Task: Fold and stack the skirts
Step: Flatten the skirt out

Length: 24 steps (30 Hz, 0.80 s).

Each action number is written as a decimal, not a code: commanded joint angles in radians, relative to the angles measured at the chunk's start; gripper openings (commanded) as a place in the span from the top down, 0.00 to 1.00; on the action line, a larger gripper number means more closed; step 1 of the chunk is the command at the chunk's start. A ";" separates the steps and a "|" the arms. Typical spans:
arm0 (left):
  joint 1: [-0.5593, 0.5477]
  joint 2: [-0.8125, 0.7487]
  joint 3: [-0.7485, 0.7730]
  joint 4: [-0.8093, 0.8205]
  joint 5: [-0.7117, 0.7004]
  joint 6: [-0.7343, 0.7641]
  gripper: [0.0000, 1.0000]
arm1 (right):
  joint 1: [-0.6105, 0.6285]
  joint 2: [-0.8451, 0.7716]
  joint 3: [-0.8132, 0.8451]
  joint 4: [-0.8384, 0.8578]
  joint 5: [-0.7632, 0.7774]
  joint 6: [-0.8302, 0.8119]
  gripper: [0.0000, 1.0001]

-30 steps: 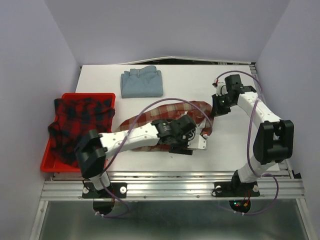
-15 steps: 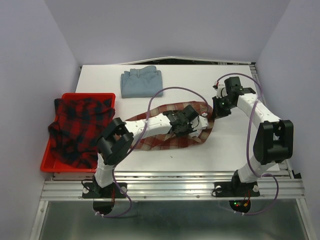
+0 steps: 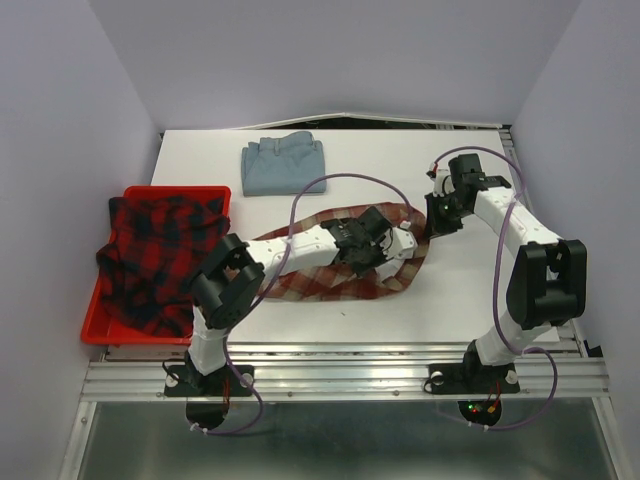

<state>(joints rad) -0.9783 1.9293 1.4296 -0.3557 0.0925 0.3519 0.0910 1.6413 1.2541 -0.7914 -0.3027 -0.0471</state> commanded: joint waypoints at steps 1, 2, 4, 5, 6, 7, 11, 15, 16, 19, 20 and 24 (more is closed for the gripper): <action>0.024 -0.162 -0.058 -0.003 0.075 0.004 1.00 | 0.000 -0.038 0.001 0.034 0.043 -0.002 0.99; 0.032 -0.252 -0.073 -0.028 0.078 0.024 1.00 | 0.000 -0.038 0.001 0.032 0.065 -0.005 0.99; 0.064 -0.343 -0.116 -0.063 0.105 0.047 1.00 | 0.000 -0.034 -0.002 0.037 0.085 -0.007 0.99; 0.079 -0.425 -0.138 -0.101 0.131 0.068 1.00 | 0.000 -0.023 -0.004 0.038 0.096 -0.004 0.99; 0.098 -0.461 -0.146 -0.126 0.147 0.087 1.00 | 0.000 -0.017 -0.002 0.040 0.100 -0.002 0.99; 0.134 -0.498 -0.158 -0.159 0.157 0.097 1.00 | 0.000 -0.009 0.005 0.040 0.100 -0.002 0.99; 0.243 -0.615 -0.204 -0.218 0.228 0.144 1.00 | 0.000 0.011 0.050 0.018 0.059 -0.025 0.55; 0.355 -0.652 -0.251 -0.201 0.315 0.153 1.00 | 0.000 -0.017 0.169 0.008 0.083 -0.097 0.13; 0.374 -0.647 -0.259 -0.190 0.325 0.148 1.00 | 0.000 -0.023 0.191 0.008 0.091 -0.114 0.10; 0.444 -0.615 -0.282 -0.149 0.358 0.147 1.00 | -0.011 -0.035 0.247 0.006 0.091 -0.203 0.09; 0.463 -0.595 -0.285 -0.134 0.365 0.154 1.00 | -0.011 -0.043 0.252 0.007 0.083 -0.230 0.09; 0.575 -0.540 -0.299 -0.130 0.426 0.212 1.00 | -0.011 -0.069 0.173 0.064 -0.018 -0.423 0.16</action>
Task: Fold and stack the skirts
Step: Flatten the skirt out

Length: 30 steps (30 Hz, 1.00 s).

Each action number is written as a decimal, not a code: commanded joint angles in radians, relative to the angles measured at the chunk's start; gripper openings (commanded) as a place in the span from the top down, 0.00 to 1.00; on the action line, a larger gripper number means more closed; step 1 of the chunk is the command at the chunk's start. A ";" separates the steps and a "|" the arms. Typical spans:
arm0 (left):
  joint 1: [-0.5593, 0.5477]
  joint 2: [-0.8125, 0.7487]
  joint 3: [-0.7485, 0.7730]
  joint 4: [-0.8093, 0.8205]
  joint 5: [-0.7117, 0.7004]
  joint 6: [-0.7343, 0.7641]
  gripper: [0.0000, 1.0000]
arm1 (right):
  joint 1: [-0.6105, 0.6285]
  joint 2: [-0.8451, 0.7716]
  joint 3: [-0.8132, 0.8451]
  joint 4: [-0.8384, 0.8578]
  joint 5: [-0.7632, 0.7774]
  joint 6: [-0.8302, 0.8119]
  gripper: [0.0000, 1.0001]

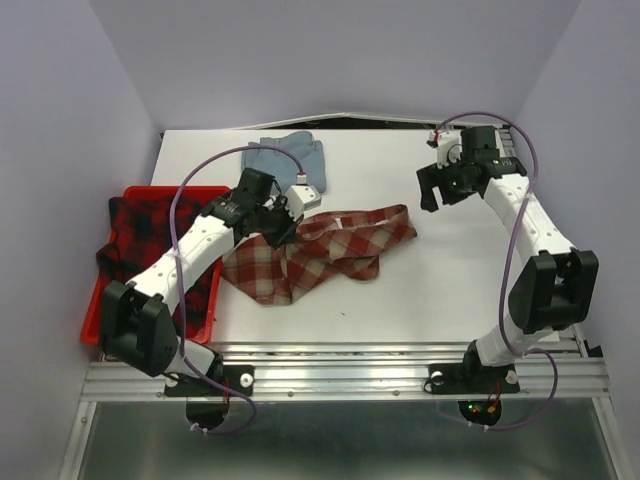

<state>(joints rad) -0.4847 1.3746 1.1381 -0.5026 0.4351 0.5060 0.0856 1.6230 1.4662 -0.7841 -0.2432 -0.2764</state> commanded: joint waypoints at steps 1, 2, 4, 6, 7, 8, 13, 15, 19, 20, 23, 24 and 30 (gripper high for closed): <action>0.092 0.023 -0.011 0.013 0.091 0.075 1.00 | -0.006 -0.060 -0.067 0.080 -0.093 -0.228 0.18; 0.101 0.027 -0.015 0.016 0.091 0.106 1.00 | -0.006 -0.066 -0.096 0.101 -0.111 -0.265 0.19; 0.106 0.029 -0.040 0.025 0.080 0.137 1.00 | -0.015 -0.074 -0.147 0.152 -0.180 -0.372 0.23; 0.106 0.023 -0.052 0.035 0.076 0.166 1.00 | -0.026 -0.066 -0.190 0.174 -0.267 -0.443 0.23; 0.106 0.024 -0.057 0.045 0.073 0.164 1.00 | -0.026 -0.037 -0.190 0.177 -0.293 -0.452 0.22; 0.106 0.029 -0.054 0.044 0.070 0.166 1.00 | -0.026 -0.019 -0.170 0.175 -0.345 -0.446 0.22; 0.104 0.018 -0.067 0.065 0.053 0.167 1.00 | -0.050 0.173 0.044 0.117 -0.476 -0.319 0.22; 0.103 0.004 -0.087 0.079 0.039 0.164 1.00 | -0.069 0.317 0.226 0.063 -0.572 -0.259 0.21; 0.095 -0.012 -0.119 0.102 0.016 0.160 1.00 | -0.089 0.610 0.611 -0.249 -0.732 -0.245 0.17; 0.092 -0.019 -0.126 0.105 0.013 0.158 1.00 | -0.089 0.665 0.684 -0.306 -0.760 -0.241 0.16; 0.080 -0.029 -0.147 0.124 -0.001 0.151 1.00 | -0.089 0.830 0.864 -0.423 -0.841 -0.209 0.15; 0.078 -0.032 -0.149 0.127 -0.006 0.143 1.00 | -0.089 0.848 0.868 -0.419 -0.849 -0.193 0.15; 0.057 -0.028 -0.166 0.145 -0.025 0.134 1.00 | -0.089 0.882 0.784 -0.398 -0.890 -0.216 0.19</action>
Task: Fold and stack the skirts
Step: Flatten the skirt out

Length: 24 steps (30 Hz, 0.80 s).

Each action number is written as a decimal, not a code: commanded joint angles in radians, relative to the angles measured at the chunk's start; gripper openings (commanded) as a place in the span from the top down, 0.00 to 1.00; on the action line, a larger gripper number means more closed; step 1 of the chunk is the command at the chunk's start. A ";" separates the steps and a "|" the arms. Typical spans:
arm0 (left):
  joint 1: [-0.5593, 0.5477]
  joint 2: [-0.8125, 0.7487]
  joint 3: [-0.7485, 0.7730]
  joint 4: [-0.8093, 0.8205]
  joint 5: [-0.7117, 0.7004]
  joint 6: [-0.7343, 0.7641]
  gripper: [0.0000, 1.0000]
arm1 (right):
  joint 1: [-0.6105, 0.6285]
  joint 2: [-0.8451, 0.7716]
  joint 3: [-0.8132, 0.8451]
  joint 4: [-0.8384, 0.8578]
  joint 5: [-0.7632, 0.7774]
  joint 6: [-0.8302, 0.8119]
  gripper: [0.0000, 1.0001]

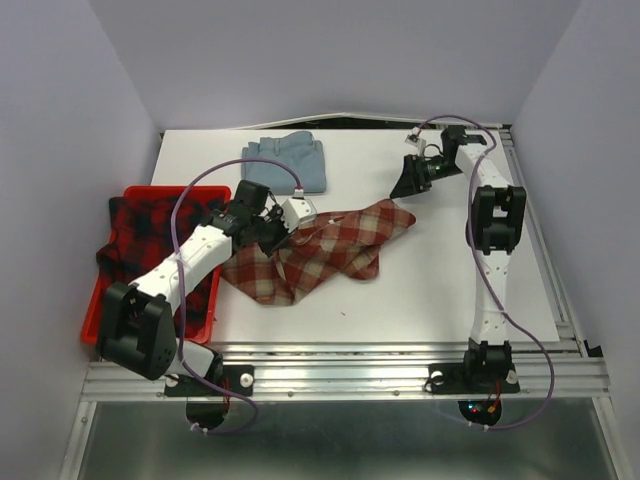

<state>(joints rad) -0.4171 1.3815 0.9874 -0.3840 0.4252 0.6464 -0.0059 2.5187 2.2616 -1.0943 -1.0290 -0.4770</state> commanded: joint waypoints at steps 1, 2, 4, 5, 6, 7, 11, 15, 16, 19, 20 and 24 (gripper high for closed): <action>-0.014 -0.035 -0.016 0.030 -0.017 -0.007 1.00 | 0.003 -0.006 -0.014 -0.114 -0.126 -0.020 0.20; -0.015 -0.032 -0.016 0.031 -0.020 -0.007 1.00 | 0.003 -0.003 -0.016 -0.125 -0.138 -0.023 0.20; -0.020 -0.027 -0.015 0.034 -0.025 -0.011 1.00 | 0.014 -0.001 -0.023 -0.147 -0.176 -0.028 0.22; -0.022 -0.025 -0.013 0.034 -0.025 -0.013 1.00 | 0.014 -0.003 -0.028 -0.151 -0.190 -0.031 0.24; -0.022 -0.022 -0.013 0.036 -0.026 -0.014 1.00 | 0.023 -0.004 -0.031 -0.156 -0.203 -0.037 0.26; -0.025 -0.022 -0.012 0.036 -0.028 -0.016 1.00 | 0.032 -0.006 -0.034 -0.171 -0.221 -0.052 0.30; -0.031 -0.025 -0.010 0.034 -0.039 -0.025 1.00 | 0.058 -0.024 -0.066 -0.240 -0.235 -0.127 0.41; -0.031 -0.042 -0.012 0.036 -0.051 -0.042 1.00 | 0.070 -0.053 -0.131 -0.294 -0.229 -0.205 0.66; -0.031 -0.048 -0.015 0.036 -0.054 -0.047 1.00 | 0.070 -0.078 -0.143 -0.294 -0.218 -0.209 0.72; -0.031 -0.079 -0.018 0.028 -0.063 -0.066 1.00 | 0.070 -0.121 -0.181 -0.294 -0.195 -0.212 0.95; -0.031 -0.088 -0.019 0.022 -0.068 -0.073 1.00 | 0.060 -0.159 -0.189 -0.294 -0.191 -0.210 0.99; -0.011 -0.168 -0.009 -0.003 -0.078 -0.112 1.00 | -0.011 -0.266 -0.186 -0.280 -0.195 -0.152 0.99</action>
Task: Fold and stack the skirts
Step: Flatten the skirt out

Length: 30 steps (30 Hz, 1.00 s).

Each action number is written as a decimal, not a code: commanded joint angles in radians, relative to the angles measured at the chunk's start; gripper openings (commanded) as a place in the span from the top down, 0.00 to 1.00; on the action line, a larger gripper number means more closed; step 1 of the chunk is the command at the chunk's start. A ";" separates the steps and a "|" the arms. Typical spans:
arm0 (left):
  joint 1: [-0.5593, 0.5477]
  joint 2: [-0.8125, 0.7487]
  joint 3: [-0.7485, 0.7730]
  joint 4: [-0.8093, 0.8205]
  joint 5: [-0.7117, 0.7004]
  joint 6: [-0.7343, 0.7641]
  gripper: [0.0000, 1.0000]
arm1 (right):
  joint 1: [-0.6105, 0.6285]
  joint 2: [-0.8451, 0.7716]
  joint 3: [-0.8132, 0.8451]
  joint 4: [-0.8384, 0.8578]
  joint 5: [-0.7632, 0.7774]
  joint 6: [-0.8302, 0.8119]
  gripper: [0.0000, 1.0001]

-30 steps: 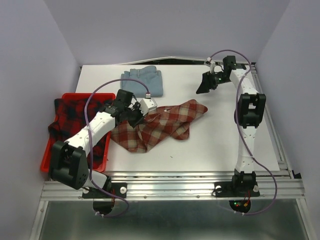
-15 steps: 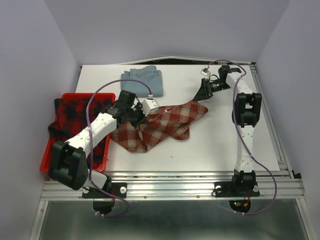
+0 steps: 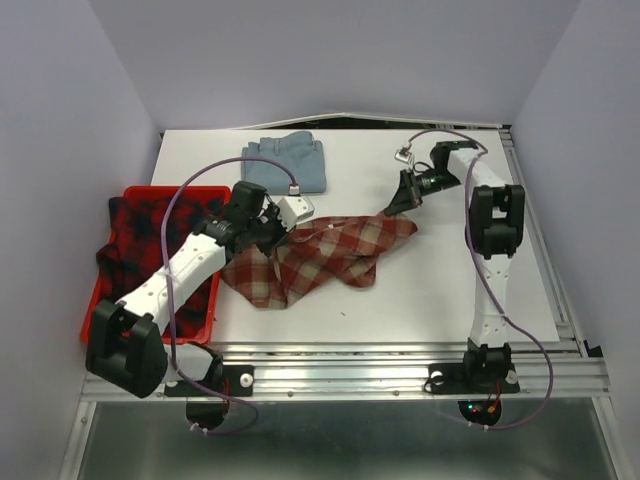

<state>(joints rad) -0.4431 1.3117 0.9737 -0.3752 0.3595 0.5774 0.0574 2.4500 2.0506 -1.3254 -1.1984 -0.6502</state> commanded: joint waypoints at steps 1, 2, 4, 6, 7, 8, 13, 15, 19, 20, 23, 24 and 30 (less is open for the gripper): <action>0.023 -0.117 0.013 -0.014 -0.011 -0.072 1.00 | -0.096 -0.224 0.025 -0.019 -0.033 0.052 0.99; 0.032 -0.133 0.023 -0.022 -0.011 -0.091 1.00 | -0.120 -0.253 0.020 0.009 -0.041 0.085 0.99; 0.060 -0.179 0.075 -0.027 0.001 -0.128 1.00 | -0.191 -0.357 -0.010 0.110 -0.050 0.190 0.99; 0.085 -0.203 0.149 -0.034 0.028 -0.180 1.00 | -0.247 -0.488 -0.056 0.251 -0.023 0.300 0.99; 0.089 -0.207 0.175 -0.039 0.042 -0.192 1.00 | -0.263 -0.535 -0.113 0.294 -0.010 0.337 0.99; 0.089 -0.210 0.200 -0.039 0.053 -0.206 1.00 | -0.275 -0.581 -0.141 0.340 0.006 0.368 0.99; 0.089 -0.197 0.391 -0.039 0.128 -0.218 1.00 | -0.344 -0.825 -0.182 0.484 0.138 0.492 0.99; 0.089 -0.181 0.445 -0.044 0.163 -0.218 1.00 | -0.384 -0.885 -0.190 0.528 0.186 0.532 0.99; 0.089 -0.152 0.562 -0.042 0.237 -0.218 1.00 | -0.396 -1.019 -0.202 0.622 0.418 0.576 0.99; 0.087 -0.147 0.568 -0.030 0.246 -0.221 1.00 | -0.396 -1.045 -0.222 0.653 0.459 0.581 0.99; 0.086 -0.126 0.569 0.019 0.271 -0.220 1.00 | -0.396 -1.115 -0.306 0.733 0.595 0.583 0.99; 0.083 -0.117 0.566 0.034 0.266 -0.223 1.00 | -0.396 -1.120 -0.323 0.741 0.618 0.580 0.99; 0.070 0.067 0.614 0.165 0.208 -0.237 1.00 | -0.396 -1.071 -0.452 0.874 0.721 0.586 0.99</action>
<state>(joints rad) -0.4049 1.2942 1.5139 -0.2947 0.6830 0.3466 -0.2741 1.3075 1.6791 -0.6743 -0.7891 -0.0532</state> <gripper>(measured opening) 0.036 0.044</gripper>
